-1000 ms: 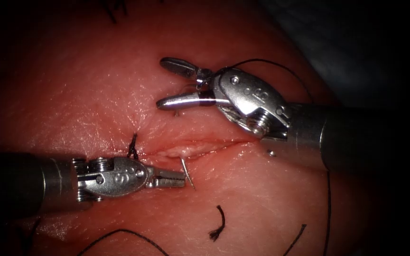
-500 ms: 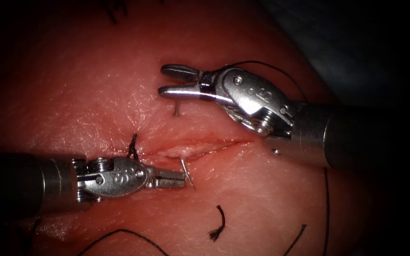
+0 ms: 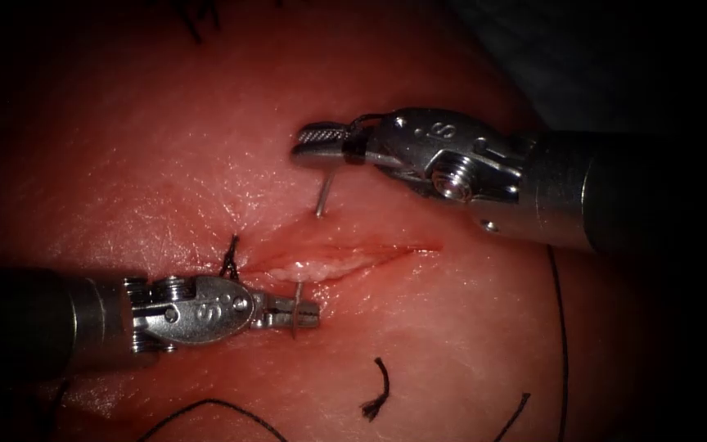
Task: Wound Closure
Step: Use the right gripper to throw the needle through the top of the wound
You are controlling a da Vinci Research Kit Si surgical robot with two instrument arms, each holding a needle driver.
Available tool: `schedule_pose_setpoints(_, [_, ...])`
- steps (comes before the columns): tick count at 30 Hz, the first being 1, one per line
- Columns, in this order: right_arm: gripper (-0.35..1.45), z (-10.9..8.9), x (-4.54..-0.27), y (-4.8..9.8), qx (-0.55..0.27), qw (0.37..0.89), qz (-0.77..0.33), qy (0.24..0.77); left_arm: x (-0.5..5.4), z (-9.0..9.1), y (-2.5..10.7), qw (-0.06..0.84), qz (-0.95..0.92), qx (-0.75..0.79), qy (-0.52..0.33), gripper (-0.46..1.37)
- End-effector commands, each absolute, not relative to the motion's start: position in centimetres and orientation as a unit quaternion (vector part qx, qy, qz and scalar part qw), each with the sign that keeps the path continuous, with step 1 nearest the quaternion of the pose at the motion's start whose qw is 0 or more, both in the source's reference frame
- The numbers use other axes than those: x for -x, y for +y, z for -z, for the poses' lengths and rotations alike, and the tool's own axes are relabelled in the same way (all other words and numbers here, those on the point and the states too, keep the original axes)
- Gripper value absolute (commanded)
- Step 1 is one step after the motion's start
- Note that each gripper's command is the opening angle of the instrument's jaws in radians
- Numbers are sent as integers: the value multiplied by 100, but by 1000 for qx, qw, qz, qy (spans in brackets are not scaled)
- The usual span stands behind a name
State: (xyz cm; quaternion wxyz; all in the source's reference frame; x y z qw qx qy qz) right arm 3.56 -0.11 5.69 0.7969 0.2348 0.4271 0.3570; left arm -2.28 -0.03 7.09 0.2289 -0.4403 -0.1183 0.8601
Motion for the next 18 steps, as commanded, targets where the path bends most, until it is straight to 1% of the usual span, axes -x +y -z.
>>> schedule_pose_setpoints(1, [-35,-573,-360,-16,-247,794,-358,425,228,-709,-3,228,-860,441,-121,-35])
schedule_pose_setpoints(4, [-35,-580,-364,-32,-268,782,-366,428,228,-709,-3,228,-860,441,-121,-35])
schedule_pose_setpoints(6, [-35,-585,-366,-48,-279,781,-369,420,228,-709,-2,228,-860,441,-121,-35])
schedule_pose_setpoints(13, [-35,-599,-368,-82,-297,770,-380,418,228,-709,-2,228,-860,441,-121,-35])
schedule_pose_setpoints(18, [-35,-605,-368,-104,-312,771,-388,397,226,-707,0,228,-859,441,-122,-35])
